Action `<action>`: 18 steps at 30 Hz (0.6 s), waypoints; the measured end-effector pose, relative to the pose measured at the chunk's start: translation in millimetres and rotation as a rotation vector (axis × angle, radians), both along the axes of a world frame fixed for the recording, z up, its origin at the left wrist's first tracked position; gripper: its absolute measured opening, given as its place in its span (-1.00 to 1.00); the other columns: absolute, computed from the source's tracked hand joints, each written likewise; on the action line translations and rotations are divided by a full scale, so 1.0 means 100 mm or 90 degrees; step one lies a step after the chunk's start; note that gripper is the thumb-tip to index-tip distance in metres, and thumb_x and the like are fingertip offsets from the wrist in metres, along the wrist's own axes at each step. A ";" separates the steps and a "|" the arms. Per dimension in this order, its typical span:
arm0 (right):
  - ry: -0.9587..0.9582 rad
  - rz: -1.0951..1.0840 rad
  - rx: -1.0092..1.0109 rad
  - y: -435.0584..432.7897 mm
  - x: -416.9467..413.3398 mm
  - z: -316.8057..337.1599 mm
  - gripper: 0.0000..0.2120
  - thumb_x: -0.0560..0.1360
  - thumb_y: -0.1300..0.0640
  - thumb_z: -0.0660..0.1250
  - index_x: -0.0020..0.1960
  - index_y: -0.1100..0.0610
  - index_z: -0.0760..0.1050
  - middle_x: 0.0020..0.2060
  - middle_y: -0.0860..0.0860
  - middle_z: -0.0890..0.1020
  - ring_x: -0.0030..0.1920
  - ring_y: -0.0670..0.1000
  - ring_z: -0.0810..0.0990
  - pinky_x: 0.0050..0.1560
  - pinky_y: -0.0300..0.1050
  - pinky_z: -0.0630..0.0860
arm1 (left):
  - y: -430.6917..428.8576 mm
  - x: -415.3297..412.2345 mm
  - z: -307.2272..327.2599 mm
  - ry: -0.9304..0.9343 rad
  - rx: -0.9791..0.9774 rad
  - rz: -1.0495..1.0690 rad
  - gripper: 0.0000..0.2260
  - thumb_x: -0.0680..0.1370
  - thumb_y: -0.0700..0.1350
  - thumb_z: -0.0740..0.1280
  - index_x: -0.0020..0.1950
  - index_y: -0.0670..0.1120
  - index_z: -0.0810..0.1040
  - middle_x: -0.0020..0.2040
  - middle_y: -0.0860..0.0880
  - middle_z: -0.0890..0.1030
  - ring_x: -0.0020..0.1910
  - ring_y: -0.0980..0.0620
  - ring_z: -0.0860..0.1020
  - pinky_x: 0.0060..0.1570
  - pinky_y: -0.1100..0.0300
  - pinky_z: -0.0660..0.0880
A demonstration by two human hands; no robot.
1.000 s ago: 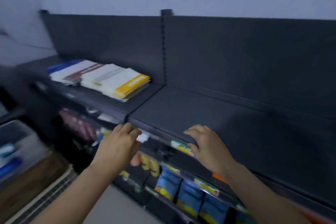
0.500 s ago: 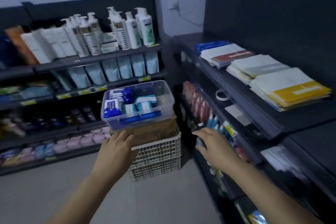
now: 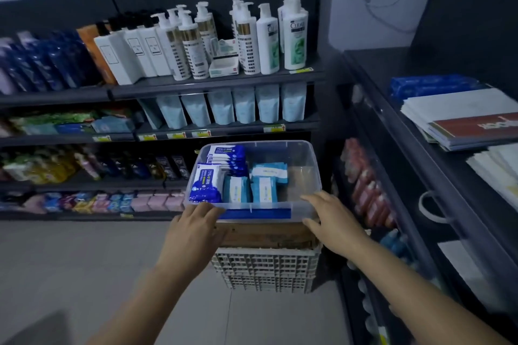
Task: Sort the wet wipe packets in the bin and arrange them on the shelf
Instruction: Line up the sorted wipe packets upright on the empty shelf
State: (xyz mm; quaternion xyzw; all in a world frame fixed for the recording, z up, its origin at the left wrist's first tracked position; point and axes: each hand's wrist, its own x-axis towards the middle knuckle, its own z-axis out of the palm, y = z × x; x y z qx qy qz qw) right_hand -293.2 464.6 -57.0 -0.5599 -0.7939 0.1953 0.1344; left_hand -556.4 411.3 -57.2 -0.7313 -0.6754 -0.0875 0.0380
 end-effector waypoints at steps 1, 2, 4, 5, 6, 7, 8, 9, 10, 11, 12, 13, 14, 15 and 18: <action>-0.004 0.002 -0.013 0.12 -0.03 -0.04 -0.52 0.57 0.07 0.23 0.45 0.03 0.23 0.33 -0.04 0.35 0.34 -0.04 0.30 0.30 -0.22 0.26 | 0.10 -0.03 -0.04 -0.009 -0.004 0.005 -0.62 0.50 0.08 0.35 0.30 0.02 0.51 0.22 0.02 0.54 0.23 -0.05 0.47 0.07 0.01 0.48; -0.008 0.003 -0.024 0.24 -0.06 -0.09 -0.51 0.57 0.07 0.23 0.46 0.03 0.21 0.34 -0.04 0.34 0.34 -0.04 0.29 0.30 -0.24 0.25 | 0.21 -0.06 -0.07 -0.016 -0.006 0.010 -0.61 0.50 0.09 0.36 0.30 0.02 0.51 0.23 0.02 0.54 0.23 -0.04 0.46 0.07 0.02 0.47; -0.011 -0.003 -0.046 0.49 -0.13 -0.17 -0.50 0.57 0.06 0.23 0.47 0.04 0.19 0.34 -0.03 0.34 0.34 -0.04 0.29 0.29 -0.25 0.25 | 0.47 -0.14 -0.14 -0.026 -0.010 0.019 -0.62 0.49 0.08 0.38 0.28 0.02 0.52 0.22 0.02 0.54 0.22 -0.05 0.47 0.05 0.02 0.48; -0.009 -0.009 -0.054 0.62 -0.17 -0.21 -0.50 0.57 0.07 0.23 0.47 0.04 0.19 0.34 -0.03 0.34 0.34 -0.04 0.30 0.29 -0.24 0.26 | 0.62 -0.19 -0.18 -0.030 -0.011 0.019 -0.63 0.48 0.06 0.39 0.27 0.01 0.53 0.20 0.02 0.55 0.21 -0.05 0.48 0.04 0.02 0.48; -0.008 -0.017 -0.059 0.77 -0.22 -0.26 -0.50 0.57 0.07 0.24 0.47 0.04 0.19 0.35 -0.03 0.34 0.34 -0.03 0.31 0.29 -0.22 0.27 | 0.79 -0.23 -0.23 -0.031 -0.012 0.011 -0.65 0.48 0.05 0.40 0.25 0.00 0.54 0.18 0.02 0.56 0.18 -0.06 0.49 0.03 0.02 0.48; -0.010 -0.025 -0.062 0.92 -0.28 -0.30 -0.49 0.56 0.06 0.24 0.47 0.04 0.19 0.35 -0.02 0.34 0.34 -0.03 0.31 0.30 -0.20 0.29 | 0.98 -0.27 -0.28 -0.027 -0.014 -0.001 -0.66 0.48 0.03 0.40 0.23 0.00 0.55 0.16 0.01 0.57 0.16 -0.06 0.51 0.01 0.02 0.49; -0.014 -0.034 -0.067 1.08 -0.33 -0.34 -0.49 0.56 0.06 0.25 0.47 0.04 0.19 0.36 -0.02 0.33 0.34 -0.02 0.31 0.31 -0.18 0.29 | 1.17 -0.32 -0.34 -0.020 -0.019 -0.016 -0.66 0.46 0.02 0.42 0.21 -0.01 0.57 0.13 0.01 0.58 0.12 -0.07 0.52 -0.02 0.01 0.50; -0.018 -0.043 -0.075 1.23 -0.39 -0.39 -0.48 0.56 0.06 0.26 0.47 0.05 0.19 0.36 -0.01 0.33 0.35 -0.02 0.31 0.31 -0.18 0.29 | 1.37 -0.36 -0.40 -0.014 -0.027 -0.032 -0.66 0.44 0.01 0.45 0.19 -0.03 0.58 0.09 0.00 0.59 0.07 -0.08 0.55 -0.06 0.00 0.52; -0.022 -0.055 -0.085 1.39 -0.44 -0.45 -0.48 0.56 0.06 0.26 0.47 0.06 0.19 0.37 -0.01 0.33 0.35 -0.01 0.31 0.31 -0.18 0.28 | 1.58 -0.41 -0.47 -0.010 -0.037 -0.049 -0.64 0.39 -0.01 0.50 0.16 -0.05 0.60 0.05 -0.01 0.61 0.01 -0.10 0.58 -0.12 0.00 0.54; -0.024 -0.069 -0.097 1.54 -0.50 -0.50 -0.48 0.55 0.07 0.26 0.47 0.06 0.19 0.37 -0.01 0.33 0.35 -0.01 0.31 0.31 -0.19 0.27 | 1.79 -0.46 -0.54 -0.002 -0.047 -0.069 -0.61 0.33 -0.03 0.55 0.11 -0.06 0.62 0.00 -0.02 0.62 -0.06 -0.11 0.60 -0.19 0.01 0.56; -0.025 -0.083 -0.111 1.69 -0.55 -0.55 -0.48 0.56 0.08 0.26 0.47 0.06 0.19 0.37 0.00 0.33 0.36 -0.01 0.31 0.31 -0.19 0.27 | 1.99 -0.51 -0.60 0.011 -0.054 -0.088 -0.59 0.27 -0.03 0.59 0.07 -0.07 0.63 -0.05 -0.03 0.63 -0.12 -0.12 0.62 -0.24 0.02 0.57; -0.023 -0.098 -0.125 1.83 -0.60 -0.60 -0.49 0.55 0.09 0.26 0.46 0.06 0.20 0.37 0.00 0.33 0.36 0.00 0.30 0.31 -0.19 0.26 | 2.17 -0.55 -0.65 0.019 -0.056 -0.103 -0.57 0.23 -0.03 0.61 0.04 -0.07 0.64 -0.08 -0.03 0.64 -0.15 -0.11 0.62 -0.28 0.03 0.57; -0.021 -0.113 -0.142 1.96 -0.65 -0.65 -0.49 0.55 0.09 0.26 0.46 0.07 0.21 0.37 0.00 0.33 0.37 0.00 0.30 0.32 -0.18 0.26 | 2.34 -0.59 -0.70 0.021 -0.056 -0.118 -0.57 0.22 -0.02 0.62 0.03 -0.07 0.64 -0.10 -0.03 0.63 -0.16 -0.12 0.62 -0.29 0.04 0.56; -0.021 -0.128 -0.157 2.08 -0.70 -0.71 -0.49 0.55 0.09 0.27 0.46 0.07 0.22 0.37 0.00 0.34 0.37 0.00 0.31 0.33 -0.17 0.26 | 2.51 -0.64 -0.75 0.017 -0.055 -0.136 -0.57 0.22 -0.03 0.61 0.03 -0.07 0.64 -0.11 -0.03 0.63 -0.16 -0.12 0.62 -0.30 0.03 0.56; -0.006 -0.164 -0.190 2.38 -0.83 -0.92 -0.52 0.54 0.12 0.29 0.43 0.08 0.28 0.34 0.02 0.39 0.34 0.01 0.35 0.33 -0.15 0.30 | 2.97 -0.74 -0.88 -0.004 -0.053 -0.193 -0.58 0.24 -0.07 0.60 0.05 -0.09 0.64 -0.11 -0.06 0.62 -0.16 -0.16 0.60 -0.26 0.03 0.57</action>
